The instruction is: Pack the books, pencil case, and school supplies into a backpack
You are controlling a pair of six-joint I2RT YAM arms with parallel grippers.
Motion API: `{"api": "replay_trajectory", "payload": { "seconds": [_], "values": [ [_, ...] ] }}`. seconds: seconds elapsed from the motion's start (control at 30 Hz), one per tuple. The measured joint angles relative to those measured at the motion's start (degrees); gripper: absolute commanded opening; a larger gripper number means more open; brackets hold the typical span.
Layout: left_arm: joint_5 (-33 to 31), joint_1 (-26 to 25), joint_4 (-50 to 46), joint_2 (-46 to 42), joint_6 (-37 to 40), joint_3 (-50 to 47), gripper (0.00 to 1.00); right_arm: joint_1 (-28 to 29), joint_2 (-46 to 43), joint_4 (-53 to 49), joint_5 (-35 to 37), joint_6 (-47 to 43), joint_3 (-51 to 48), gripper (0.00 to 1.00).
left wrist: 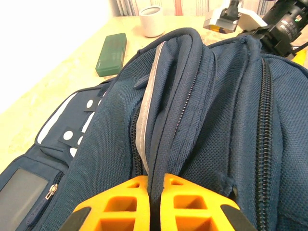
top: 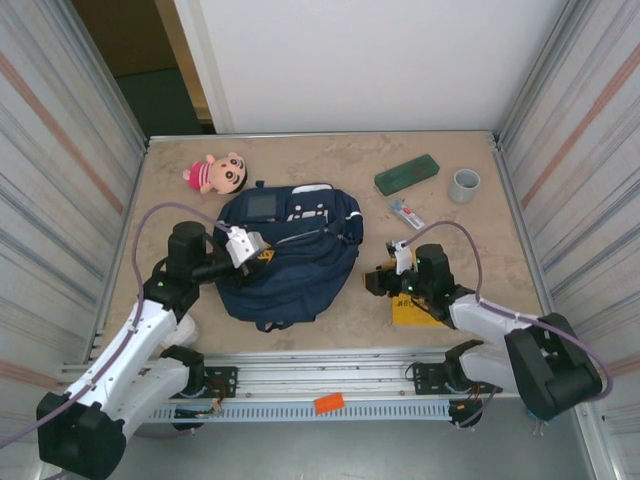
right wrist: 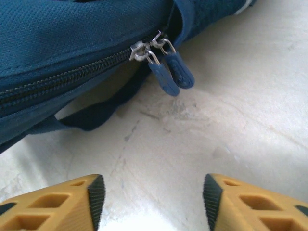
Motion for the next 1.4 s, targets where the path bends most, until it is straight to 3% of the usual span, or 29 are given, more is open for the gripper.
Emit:
{"api": "replay_trajectory", "payload": {
  "seconds": [0.2, 0.4, 0.7, 0.9, 1.17, 1.27, 1.4],
  "values": [
    [0.6, 0.4, -1.4, 0.0, 0.0, 0.2, 0.00, 1.8, 6.1, 5.2, -0.2, -2.1, 2.7, 0.55],
    [0.7, 0.4, -1.5, 0.0, 0.0, 0.2, 0.00, 1.9, 9.6, 6.6, 0.0, -4.8, 5.7, 0.46],
    [0.5, 0.4, -1.5, -0.3, 0.0, 0.2, 0.00, 0.7, 14.7, 8.0, -2.0, -7.3, 8.9, 0.10],
    [-2.1, 0.4, -1.5, -0.2, -0.1, 0.2, 0.00, 0.2, 13.1, 4.9, -4.6, -7.1, 9.2, 0.00],
    [-6.0, 0.4, -1.2, 1.2, -1.2, 0.2, 0.00, 0.0, 7.9, -1.6, -9.2, -7.0, 9.8, 0.00],
    [-6.2, 0.4, -1.2, 1.2, -1.5, 0.2, 0.00, 0.0, 6.7, -3.6, -8.1, -6.9, 9.8, 0.27],
    [-5.2, 0.4, -1.3, 1.0, -1.6, 0.2, 0.00, -0.8, 8.4, -4.0, -4.9, -7.1, 10.1, 0.45]
  ]
}}
